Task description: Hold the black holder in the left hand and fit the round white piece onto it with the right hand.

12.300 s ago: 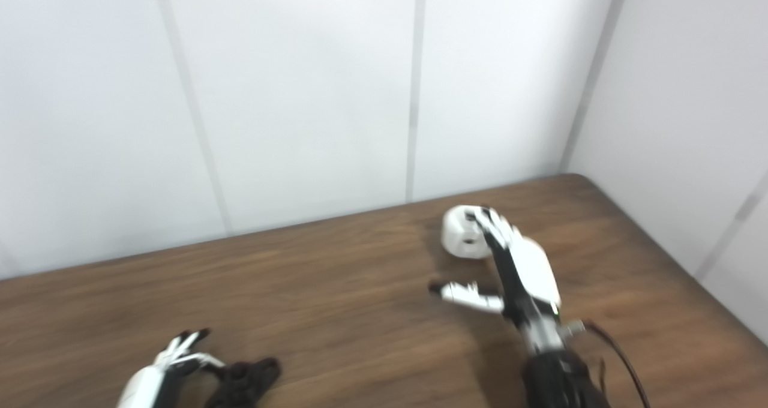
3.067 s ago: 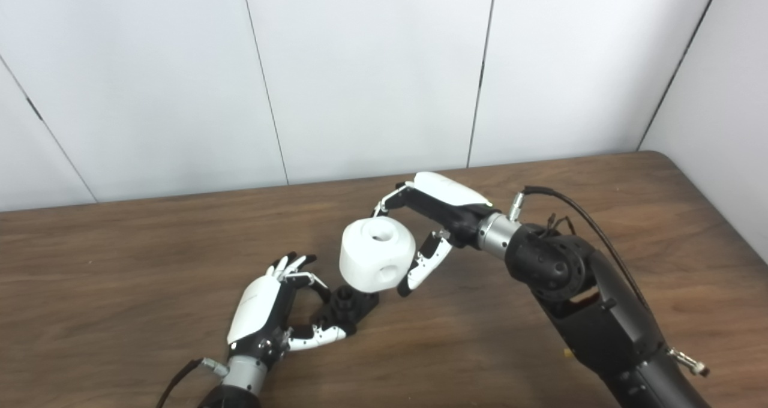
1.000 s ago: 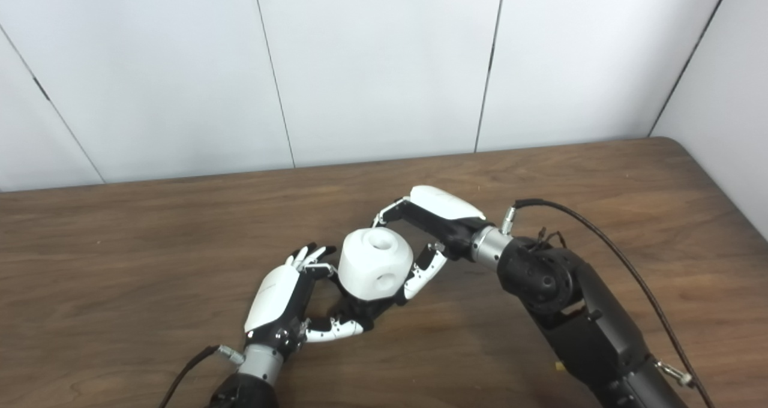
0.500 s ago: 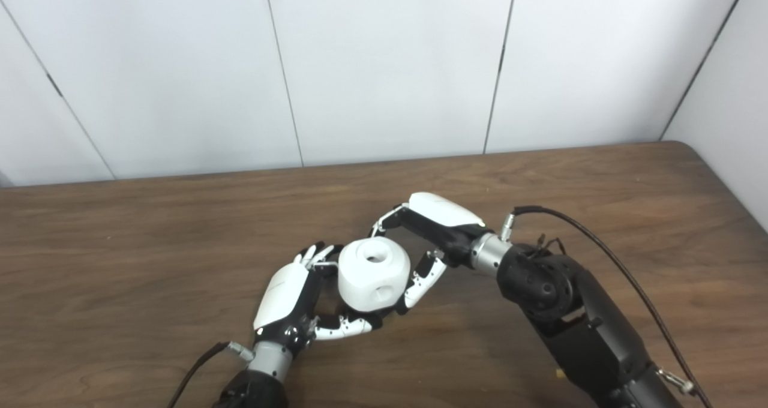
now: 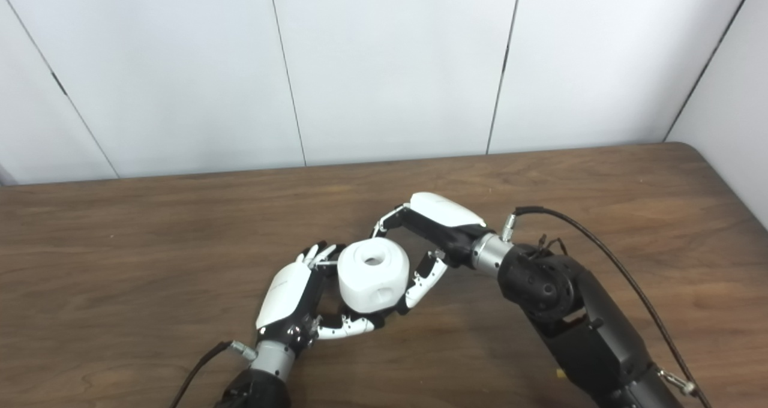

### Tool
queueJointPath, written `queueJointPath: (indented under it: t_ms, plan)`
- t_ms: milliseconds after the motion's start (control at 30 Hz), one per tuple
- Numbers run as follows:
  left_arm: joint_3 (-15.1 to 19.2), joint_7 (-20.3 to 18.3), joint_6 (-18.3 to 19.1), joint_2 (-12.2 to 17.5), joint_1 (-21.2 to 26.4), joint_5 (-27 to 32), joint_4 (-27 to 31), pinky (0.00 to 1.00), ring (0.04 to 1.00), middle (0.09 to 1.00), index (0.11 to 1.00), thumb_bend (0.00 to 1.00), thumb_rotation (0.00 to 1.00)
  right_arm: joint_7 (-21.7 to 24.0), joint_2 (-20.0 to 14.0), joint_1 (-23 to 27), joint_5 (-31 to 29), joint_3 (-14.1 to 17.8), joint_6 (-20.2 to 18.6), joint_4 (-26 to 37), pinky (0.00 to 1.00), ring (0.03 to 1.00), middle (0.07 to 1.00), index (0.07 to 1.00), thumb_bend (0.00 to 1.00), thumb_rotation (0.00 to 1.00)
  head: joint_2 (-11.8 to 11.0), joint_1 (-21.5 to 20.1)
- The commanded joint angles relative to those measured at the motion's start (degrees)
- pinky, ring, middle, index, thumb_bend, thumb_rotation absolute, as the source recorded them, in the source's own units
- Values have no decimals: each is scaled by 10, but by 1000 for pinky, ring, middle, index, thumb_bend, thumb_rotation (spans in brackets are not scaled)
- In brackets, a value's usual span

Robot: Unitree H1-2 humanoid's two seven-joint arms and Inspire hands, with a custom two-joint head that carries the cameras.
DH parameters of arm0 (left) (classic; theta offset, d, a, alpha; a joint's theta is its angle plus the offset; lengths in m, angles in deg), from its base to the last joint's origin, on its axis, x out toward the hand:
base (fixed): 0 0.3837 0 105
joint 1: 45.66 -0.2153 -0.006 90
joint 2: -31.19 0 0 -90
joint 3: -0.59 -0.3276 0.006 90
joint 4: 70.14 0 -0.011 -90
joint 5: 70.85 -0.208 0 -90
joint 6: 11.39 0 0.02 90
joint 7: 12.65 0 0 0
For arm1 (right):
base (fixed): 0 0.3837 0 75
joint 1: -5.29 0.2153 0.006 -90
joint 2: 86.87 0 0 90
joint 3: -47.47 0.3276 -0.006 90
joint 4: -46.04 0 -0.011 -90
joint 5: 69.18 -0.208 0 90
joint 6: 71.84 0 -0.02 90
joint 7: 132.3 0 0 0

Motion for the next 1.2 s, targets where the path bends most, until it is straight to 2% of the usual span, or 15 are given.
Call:
queueJointPath:
  t_ms: [0, 100, 133, 200, 233, 300, 433, 600, 1000, 1100, 1167]
  plan:
    - [-6, -14, 7, -9, 2, 8, -2, 1000, 1000, 916, 478, 522, 49, -3, 5, 14, -8, 9, -10, 15, 969, 825, 749, 480, 512, 134, 1, 1]
    - [-5, -14, 6, -9, 2, 9, -3, 1000, 1000, 915, 478, 522, 49, 10, 0, 17, -9, 8, -25, 21, 978, 855, 793, 489, 517, 144, 0, 0]
    - [-5, -13, 5, -9, 2, 9, -4, 1000, 1000, 915, 478, 522, 49, 16, -3, 19, -11, 7, -28, 22, 981, 869, 816, 570, 684, 195, 0, 0]
    - [-5, -14, 6, -9, 3, 8, -4, 1000, 1000, 915, 478, 522, 49, 26, -7, 22, -15, 7, -33, 24, 995, 909, 865, 697, 890, 298, 0, 0]
    - [-6, -14, 6, -9, 3, 8, -5, 1000, 1000, 916, 478, 522, 49, 32, -10, 23, -16, 6, -38, 26, 998, 928, 886, 736, 944, 331, -2, -2]
    - [-5, -14, 5, -9, 3, 8, -6, 1000, 1000, 917, 478, 522, 49, 44, -14, 25, -16, 5, -49, 30, 1000, 964, 925, 794, 990, 384, -3, -2]
    - [-4, -11, 3, -9, 4, 9, -9, 1000, 1000, 917, 478, 523, 49, 63, -19, 27, -16, 4, -76, 42, 1000, 998, 985, 883, 1000, 408, -4, -3]
    - [-2, -7, -1, -9, 5, 10, -12, 1000, 1000, 913, 478, 523, 49, 75, -24, 24, -22, 7, -94, 48, 1000, 1000, 1000, 991, 1000, 409, -6, -4]
    - [5, -6, -6, -4, 4, 16, -11, 1000, 1000, 914, 479, 522, 49, 77, -39, 0, -34, 13, -97, 48, 1000, 1000, 1000, 1000, 1000, 449, -7, -6]
    - [8, -9, -4, -1, 4, 18, -8, 1000, 1000, 917, 479, 522, 49, 70, -42, -16, -48, 28, -100, 50, 1000, 1000, 1000, 1000, 1000, 456, -8, -8]
    - [13, -10, -4, 2, 5, 21, -8, 1000, 1000, 919, 479, 522, 49, 58, -44, -36, -67, 53, -102, 50, 1000, 1000, 1000, 1000, 1000, 475, -10, -10]
